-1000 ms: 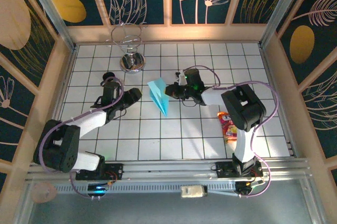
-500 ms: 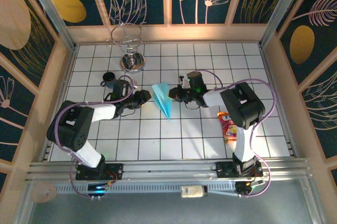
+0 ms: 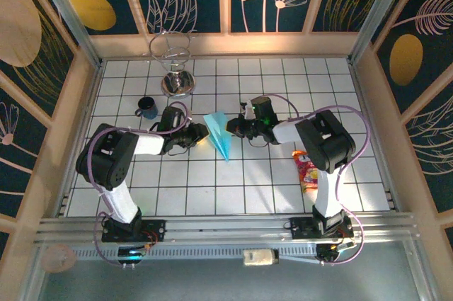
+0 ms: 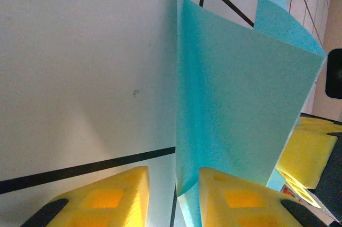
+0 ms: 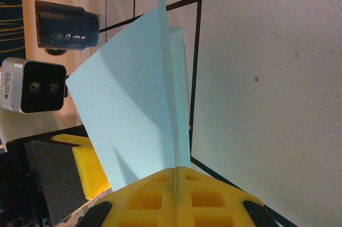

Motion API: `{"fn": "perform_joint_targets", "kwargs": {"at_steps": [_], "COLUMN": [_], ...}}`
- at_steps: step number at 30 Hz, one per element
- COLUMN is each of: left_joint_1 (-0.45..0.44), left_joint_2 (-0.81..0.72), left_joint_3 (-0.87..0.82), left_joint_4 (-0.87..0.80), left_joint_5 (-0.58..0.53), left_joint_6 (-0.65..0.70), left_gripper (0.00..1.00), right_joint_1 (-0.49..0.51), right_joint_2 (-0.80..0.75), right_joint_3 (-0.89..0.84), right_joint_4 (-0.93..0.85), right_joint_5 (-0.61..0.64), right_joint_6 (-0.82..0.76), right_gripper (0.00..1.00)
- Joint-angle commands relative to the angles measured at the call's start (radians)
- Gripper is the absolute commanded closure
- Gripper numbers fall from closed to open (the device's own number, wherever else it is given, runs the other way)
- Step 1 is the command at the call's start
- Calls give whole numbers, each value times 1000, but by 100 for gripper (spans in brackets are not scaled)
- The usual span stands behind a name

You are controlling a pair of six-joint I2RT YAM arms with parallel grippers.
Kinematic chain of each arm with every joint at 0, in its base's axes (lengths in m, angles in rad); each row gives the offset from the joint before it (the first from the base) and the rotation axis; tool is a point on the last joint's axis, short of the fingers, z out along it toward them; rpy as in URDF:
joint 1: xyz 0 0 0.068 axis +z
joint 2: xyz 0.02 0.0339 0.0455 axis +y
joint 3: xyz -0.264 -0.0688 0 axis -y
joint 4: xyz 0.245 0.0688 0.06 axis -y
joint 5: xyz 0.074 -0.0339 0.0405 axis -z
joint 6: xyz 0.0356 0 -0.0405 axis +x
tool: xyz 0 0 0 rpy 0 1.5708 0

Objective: Fold a paper plane with a square sheet of paper (pick it up from the middle)

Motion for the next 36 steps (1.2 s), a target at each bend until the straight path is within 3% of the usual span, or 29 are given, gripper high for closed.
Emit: {"fn": "perform_joint_targets", "kwargs": {"at_steps": [1,9,15,18,25,36], "left_joint_1": [-5,-6,-5,-5,-5,-5], "left_joint_2": [26,56,30,16,2,-20], "left_joint_3": [26,47,59,60,56,41], "left_joint_4": [29,85,12,-11,-26,-57], "left_joint_5": [35,85,34,26,11,-37], "left_joint_6": [-16,-47,-6,7,17,28], "left_gripper": [72,86,100,100,100,100], "right_joint_1": [-6,-9,-29,-37,-40,-56], "right_joint_2": [10,11,-24,-38,-44,-85], "right_joint_3": [-7,-7,-1,-1,0,-39], "right_joint_4": [20,27,-55,-86,-101,-100], "right_joint_5": [-20,-36,-5,7,21,116], "right_joint_6": [9,14,-48,-73,-95,-84], "right_gripper": [98,98,86,85,97,100]}}
